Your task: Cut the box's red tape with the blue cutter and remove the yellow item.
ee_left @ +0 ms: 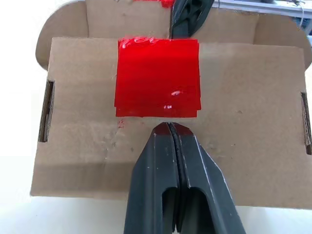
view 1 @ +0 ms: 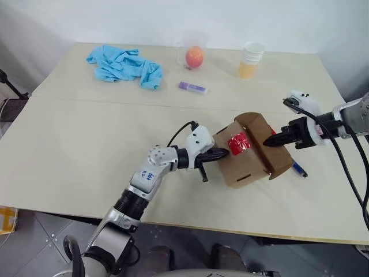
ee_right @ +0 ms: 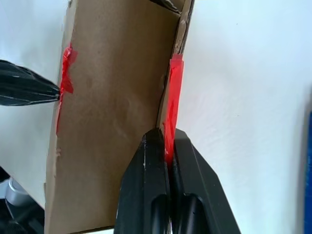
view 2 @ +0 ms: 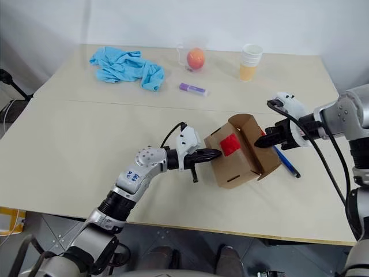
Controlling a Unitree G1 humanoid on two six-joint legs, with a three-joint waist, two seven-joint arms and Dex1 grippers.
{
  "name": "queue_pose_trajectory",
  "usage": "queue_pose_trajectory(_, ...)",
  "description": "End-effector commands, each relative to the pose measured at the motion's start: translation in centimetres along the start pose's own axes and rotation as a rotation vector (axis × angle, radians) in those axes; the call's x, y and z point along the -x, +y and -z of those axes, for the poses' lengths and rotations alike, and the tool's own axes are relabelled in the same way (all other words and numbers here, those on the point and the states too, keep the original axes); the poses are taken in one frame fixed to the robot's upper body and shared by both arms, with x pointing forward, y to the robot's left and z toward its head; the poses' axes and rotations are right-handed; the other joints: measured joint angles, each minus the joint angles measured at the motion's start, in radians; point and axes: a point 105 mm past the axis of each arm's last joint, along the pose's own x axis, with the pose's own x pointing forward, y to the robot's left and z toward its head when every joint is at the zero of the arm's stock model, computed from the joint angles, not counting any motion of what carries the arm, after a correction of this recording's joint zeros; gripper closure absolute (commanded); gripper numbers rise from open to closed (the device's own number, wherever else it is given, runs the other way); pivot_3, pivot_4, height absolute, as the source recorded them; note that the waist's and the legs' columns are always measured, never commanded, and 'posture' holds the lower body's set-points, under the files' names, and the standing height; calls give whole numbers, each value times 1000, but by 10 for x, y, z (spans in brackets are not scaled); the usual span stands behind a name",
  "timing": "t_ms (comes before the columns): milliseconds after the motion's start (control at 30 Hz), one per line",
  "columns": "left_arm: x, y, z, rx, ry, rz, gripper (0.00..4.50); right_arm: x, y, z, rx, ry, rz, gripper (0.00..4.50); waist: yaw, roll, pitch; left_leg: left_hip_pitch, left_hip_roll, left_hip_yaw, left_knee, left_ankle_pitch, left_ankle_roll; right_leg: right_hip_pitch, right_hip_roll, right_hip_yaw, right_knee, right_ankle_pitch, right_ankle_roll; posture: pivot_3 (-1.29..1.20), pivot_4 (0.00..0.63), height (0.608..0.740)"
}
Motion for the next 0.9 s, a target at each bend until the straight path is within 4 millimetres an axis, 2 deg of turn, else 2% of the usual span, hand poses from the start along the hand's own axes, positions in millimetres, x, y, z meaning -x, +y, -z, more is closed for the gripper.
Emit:
queue_pose_trajectory(33, -3, -11, 16, 19, 48, 6, 4500, 16, 9, -8, 70, -24, 20, 4470, 2, 0, 0, 0, 0, 0, 0, 0, 0, 0, 0, 0, 0, 0, 0, 0, 150, 740)
queue_pose_trajectory(300, -3, -18, 16, 27, 15, -7, 4500, 32, 23, -10, 144, -26, 30, 4470, -1, -1, 5, -1, 0, -1, 0, 0, 0, 0, 0, -1, -1, 0, 0, 0, 150, 740)
queue_pose_trajectory(467, -6, -20, 14, 50, -17, -28, 4500, 34, 36, -7, 222, -5, 47, 4470, -2, -2, 8, -3, 1, -1, 0, 0, 0, -2, 0, -1, -1, 0, 0, 0, 150, 740)
queue_pose_trajectory(700, -8, -19, 16, 70, -15, -53, 4500, 24, 57, -2, 295, 5, 33, 4470, -1, -3, 9, -4, 1, -1, 0, 0, 0, -3, 0, -1, -1, 0, 0, 0, 150, 740)
queue_pose_trajectory(900, 3, -19, 24, 79, 44, -43, 4500, 11, 67, 8, 291, 17, 2, 4470, -2, -4, 9, -5, 2, -1, 0, 0, 0, -3, 0, -2, -1, 0, 0, 0, 150, 740)
